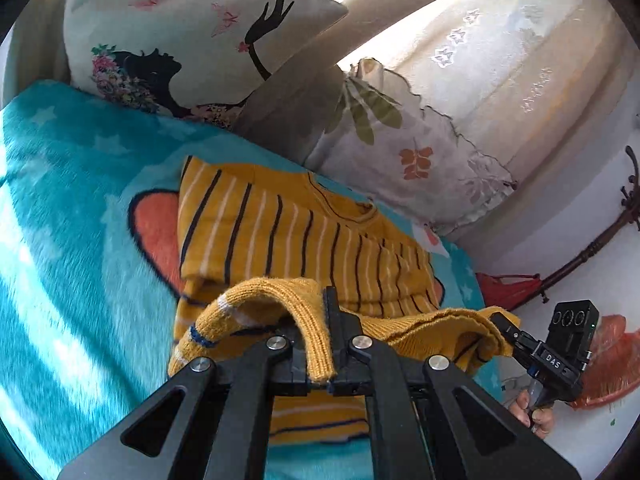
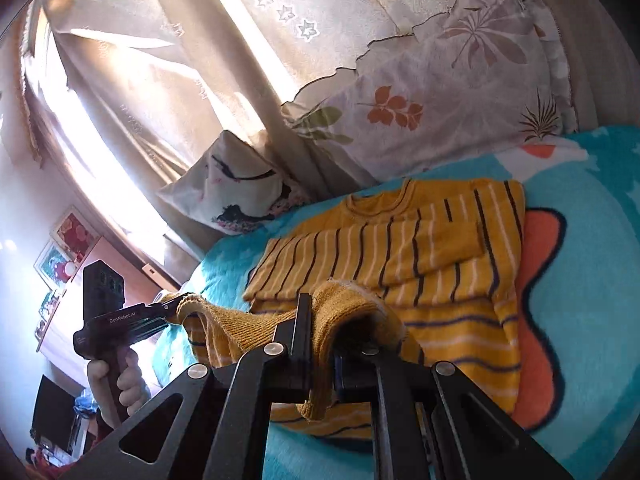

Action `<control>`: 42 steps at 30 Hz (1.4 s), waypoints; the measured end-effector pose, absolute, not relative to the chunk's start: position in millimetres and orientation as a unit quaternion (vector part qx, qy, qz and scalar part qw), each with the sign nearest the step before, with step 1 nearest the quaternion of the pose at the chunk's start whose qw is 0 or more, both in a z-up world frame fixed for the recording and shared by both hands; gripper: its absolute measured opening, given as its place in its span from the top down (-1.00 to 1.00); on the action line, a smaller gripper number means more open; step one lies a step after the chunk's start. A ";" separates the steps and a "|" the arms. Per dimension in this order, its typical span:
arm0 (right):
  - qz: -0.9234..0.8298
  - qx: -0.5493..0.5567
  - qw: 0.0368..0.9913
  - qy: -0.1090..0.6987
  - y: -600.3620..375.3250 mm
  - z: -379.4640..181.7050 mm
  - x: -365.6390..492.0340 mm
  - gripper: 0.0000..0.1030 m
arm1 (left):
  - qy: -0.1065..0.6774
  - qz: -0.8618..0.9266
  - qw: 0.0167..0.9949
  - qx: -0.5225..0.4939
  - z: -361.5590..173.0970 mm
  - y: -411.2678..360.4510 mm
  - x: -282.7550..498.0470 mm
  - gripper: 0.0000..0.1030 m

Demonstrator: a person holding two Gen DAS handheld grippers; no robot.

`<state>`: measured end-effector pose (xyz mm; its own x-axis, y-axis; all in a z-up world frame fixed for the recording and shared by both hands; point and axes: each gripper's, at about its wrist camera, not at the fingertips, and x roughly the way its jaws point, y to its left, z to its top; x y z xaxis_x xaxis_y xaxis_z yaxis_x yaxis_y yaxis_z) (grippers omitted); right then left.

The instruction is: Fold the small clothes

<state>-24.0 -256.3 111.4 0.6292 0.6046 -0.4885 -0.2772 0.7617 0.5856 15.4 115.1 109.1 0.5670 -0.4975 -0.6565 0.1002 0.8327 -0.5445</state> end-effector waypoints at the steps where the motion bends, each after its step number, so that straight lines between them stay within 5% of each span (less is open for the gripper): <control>1: 0.243 0.235 0.871 0.356 -256.7 109.2 -2.0 0.83 | 0.444 -0.167 0.850 -0.230 102.7 110.8 40.9 0.93; 7: 0.175 0.233 0.862 0.415 -260.0 60.6 107.3 0.83 | 0.505 -0.126 0.821 -0.234 47.3 99.6 145.1 0.92; 14: 0.180 0.349 0.812 0.431 -288.0 12.9 158.8 0.67 | 0.504 -0.162 0.789 -0.311 25.0 117.3 170.3 0.84; 19: 0.180 0.412 0.795 0.407 -304.7 4.7 165.8 -0.08 | 0.480 -0.211 0.759 -0.387 25.5 136.2 175.9 0.55; 25: 0.138 0.440 0.803 0.378 -324.7 12.3 167.4 -0.52 | 0.437 -0.203 0.769 -0.420 48.8 151.5 174.6 -0.02; 35: 0.118 0.346 0.847 0.386 -336.6 55.3 113.6 -0.53 | 0.468 -0.151 0.819 -0.296 84.0 163.7 127.0 -0.03; 42: 0.107 0.302 0.857 0.403 -360.6 47.7 29.8 -0.56 | 0.501 -0.155 0.811 -0.258 50.2 181.5 63.5 -0.09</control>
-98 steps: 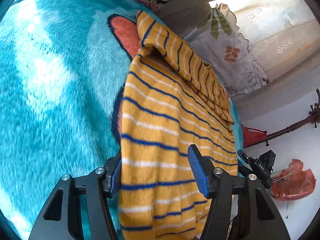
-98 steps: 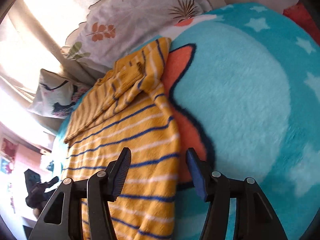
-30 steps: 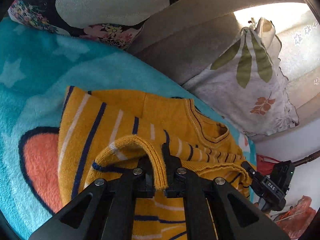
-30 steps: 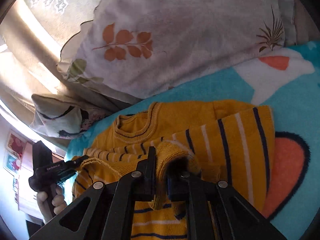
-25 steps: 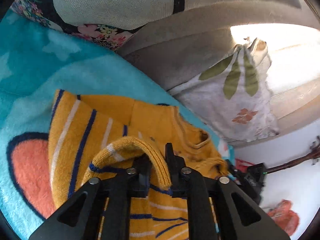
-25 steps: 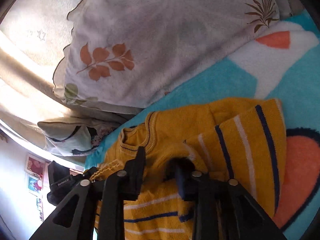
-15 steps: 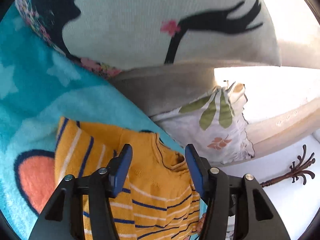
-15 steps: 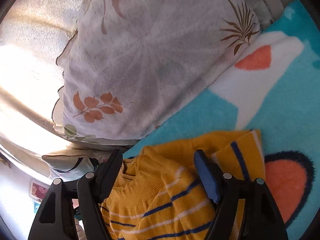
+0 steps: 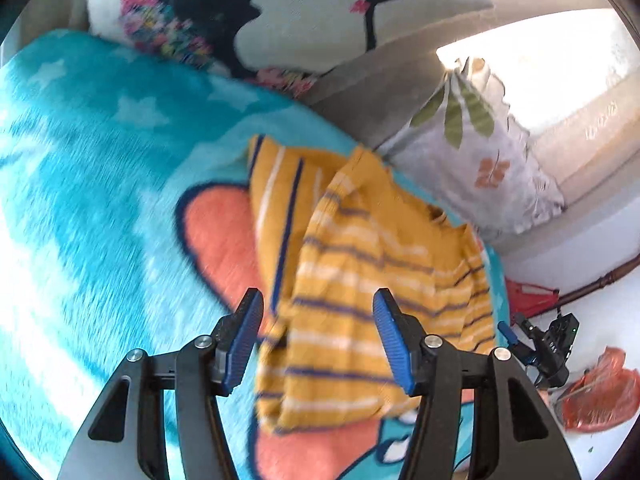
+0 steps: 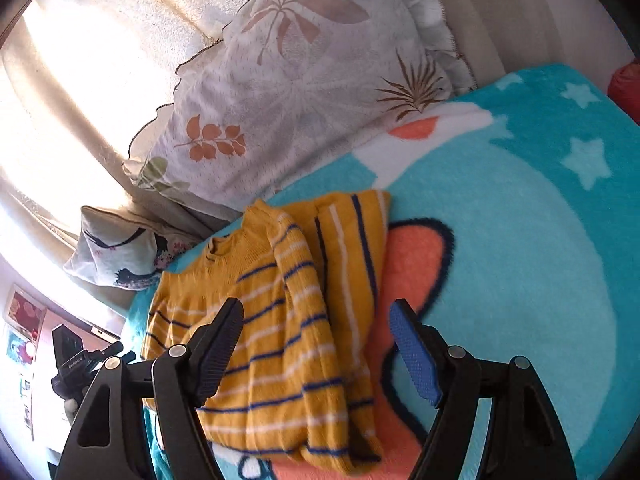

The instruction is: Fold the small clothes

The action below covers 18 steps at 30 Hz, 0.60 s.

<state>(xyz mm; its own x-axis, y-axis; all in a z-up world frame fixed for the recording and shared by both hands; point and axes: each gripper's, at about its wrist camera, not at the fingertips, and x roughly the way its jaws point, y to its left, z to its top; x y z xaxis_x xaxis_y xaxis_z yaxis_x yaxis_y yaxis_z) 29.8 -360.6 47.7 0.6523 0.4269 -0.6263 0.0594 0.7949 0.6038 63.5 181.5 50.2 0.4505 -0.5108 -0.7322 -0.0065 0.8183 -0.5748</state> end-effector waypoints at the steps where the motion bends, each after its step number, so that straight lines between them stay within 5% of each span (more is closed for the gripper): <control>1: 0.105 0.304 0.856 0.406 -363.4 43.1 19.6 -0.57 | 0.503 -0.163 0.808 -0.260 43.2 183.5 56.8 -0.09; 9: 0.124 0.313 0.839 0.428 -336.7 3.8 -5.5 -0.57 | 0.513 -0.202 0.788 -0.275 6.6 171.7 39.8 -0.16; 10: 0.125 0.311 0.839 0.429 -330.8 0.2 -4.1 -0.35 | 0.514 -0.195 0.793 -0.262 9.3 169.1 39.0 0.07; 11: 0.121 0.303 0.844 0.426 -325.9 1.0 -2.9 0.00 | 0.523 -0.185 0.794 -0.250 12.7 168.3 39.8 0.79; 12: 0.128 0.295 0.839 0.439 -322.1 0.3 1.2 0.64 | 0.531 -0.183 0.790 -0.246 16.9 170.0 41.3 0.86; 18: 0.087 0.274 0.852 0.438 -338.3 11.6 0.8 0.55 | 0.494 -0.156 0.820 -0.243 51.8 204.9 30.2 0.85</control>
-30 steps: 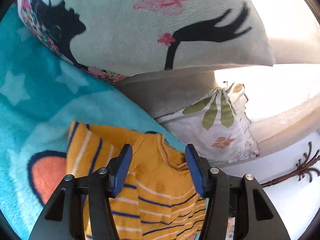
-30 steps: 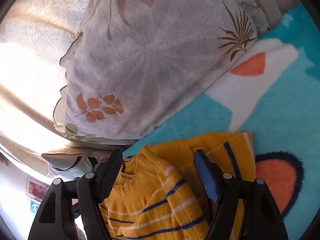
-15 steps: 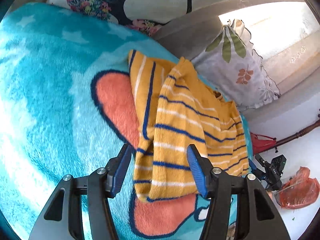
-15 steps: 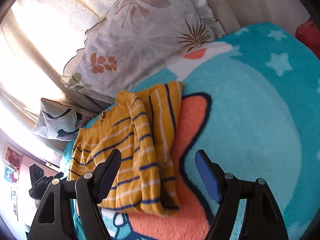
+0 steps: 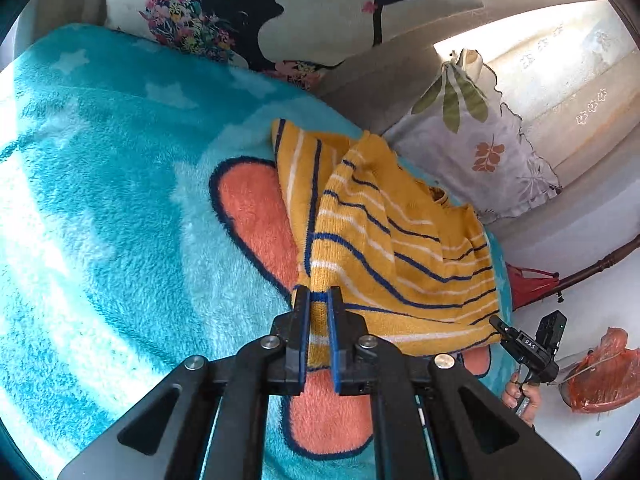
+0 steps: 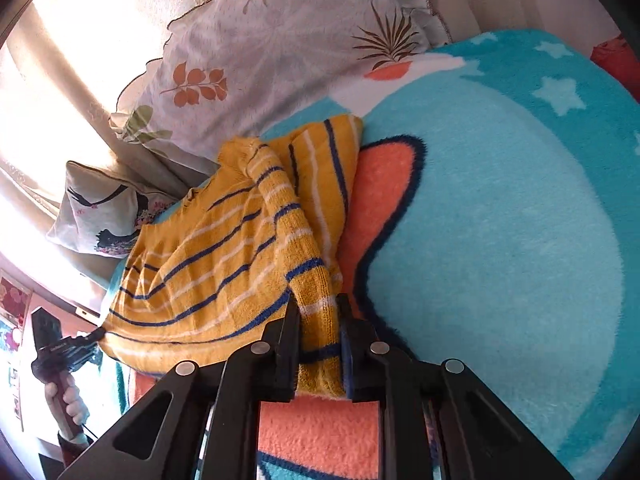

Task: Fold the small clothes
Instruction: 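Grasp the folded sweater edge with both tools, then lift the folded edge with both tools and fold it over again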

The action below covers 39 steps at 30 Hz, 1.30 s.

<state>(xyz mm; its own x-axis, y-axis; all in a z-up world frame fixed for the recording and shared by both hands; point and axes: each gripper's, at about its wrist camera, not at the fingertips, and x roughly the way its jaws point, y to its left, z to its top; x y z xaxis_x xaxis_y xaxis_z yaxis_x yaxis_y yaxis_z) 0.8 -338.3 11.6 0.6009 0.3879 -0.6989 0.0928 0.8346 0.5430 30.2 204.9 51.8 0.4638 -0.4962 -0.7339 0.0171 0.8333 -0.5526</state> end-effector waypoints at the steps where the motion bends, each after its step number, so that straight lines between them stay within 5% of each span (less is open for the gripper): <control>1: 0.077 0.271 0.853 0.439 -339.9 10.7 -1.4 0.36 | 0.492 -0.141 0.826 -0.237 51.5 206.5 27.6 0.82; 3: 0.063 0.276 0.854 0.437 -342.8 10.3 -7.6 0.03 | 0.495 -0.138 0.824 -0.239 46.5 208.5 22.5 0.70; 5: 0.051 0.285 0.855 0.430 -344.4 12.8 -12.6 0.00 | 0.492 -0.145 0.816 -0.266 39.6 211.9 20.1 0.40; 13: 0.066 0.202 0.903 0.373 -286.6 73.1 -17.2 -0.09 | 0.480 -0.155 0.811 -0.296 18.8 191.3 23.4 0.01; 17: 0.159 0.163 0.895 0.384 -221.9 83.8 2.8 -0.18 | 0.479 -0.151 0.796 -0.337 -2.7 182.5 21.1 0.10; 18: 0.178 0.151 0.890 0.391 -204.1 83.2 9.0 -0.18 | 0.469 -0.142 0.801 -0.343 -2.9 182.8 16.2 0.24; 19: 0.194 0.140 0.885 0.399 -186.4 81.7 15.6 -0.18 | 0.469 -0.140 0.798 -0.351 -5.1 182.5 13.4 0.66; 20: 0.212 0.127 0.879 0.407 -166.8 79.3 23.1 -0.19 | 0.466 -0.148 0.791 -0.369 -8.6 183.1 10.4 0.78; 29: 0.306 0.033 0.826 0.472 -12.6 63.5 95.6 -0.26 | 0.430 -0.155 0.788 -0.412 -14.1 184.6 -8.5 0.78; 39: 0.216 -0.162 0.835 0.479 94.9 25.9 103.1 -0.46 | 0.415 -0.141 0.799 -0.411 -0.4 206.4 -46.3 0.75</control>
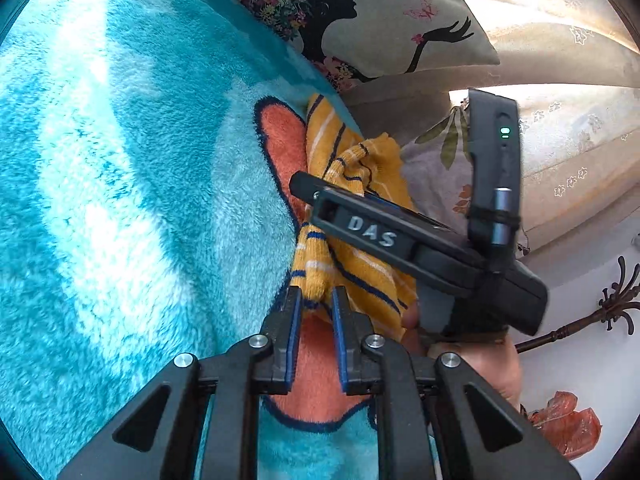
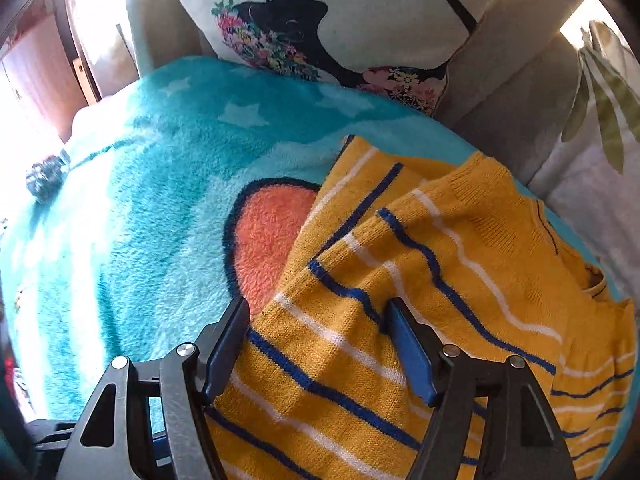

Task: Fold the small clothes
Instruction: 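Lift the folded edge with both tools and fold it over again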

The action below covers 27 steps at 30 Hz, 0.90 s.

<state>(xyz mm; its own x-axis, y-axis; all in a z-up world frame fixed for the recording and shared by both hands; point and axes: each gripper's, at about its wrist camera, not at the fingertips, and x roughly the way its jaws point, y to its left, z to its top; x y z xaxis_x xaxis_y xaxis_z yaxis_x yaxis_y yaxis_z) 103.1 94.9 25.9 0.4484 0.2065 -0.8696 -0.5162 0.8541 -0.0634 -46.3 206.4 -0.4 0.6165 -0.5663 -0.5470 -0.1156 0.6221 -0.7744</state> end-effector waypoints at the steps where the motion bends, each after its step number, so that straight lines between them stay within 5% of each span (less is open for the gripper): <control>1: 0.205 -0.182 0.839 0.470 99.8 22.4 99.9 -0.38 | 0.411 -0.140 0.801 -0.411 2.4 209.3 -51.2 0.74; 2: 0.193 -0.201 0.843 0.460 103.7 19.9 96.3 -0.28 | 0.408 -0.138 0.803 -0.412 5.0 212.2 -55.5 0.69; 4: 0.177 -0.215 0.851 0.445 105.6 21.1 92.1 0.23 | 0.401 -0.132 0.805 -0.417 9.5 218.3 -63.0 0.59; 7: 0.185 -0.184 0.859 0.440 92.4 33.1 90.0 0.57 | 0.393 -0.133 0.804 -0.425 15.9 223.3 -69.7 0.57; 18: 0.217 0.079 0.885 0.404 -68.7 101.4 87.1 0.64 | 0.396 -0.146 0.811 -0.406 33.1 201.9 -78.1 0.43; 27: 0.088 0.204 0.892 0.394 -271.9 71.3 60.5 0.65 | 0.432 -0.170 0.803 -0.373 29.3 150.6 -56.8 0.43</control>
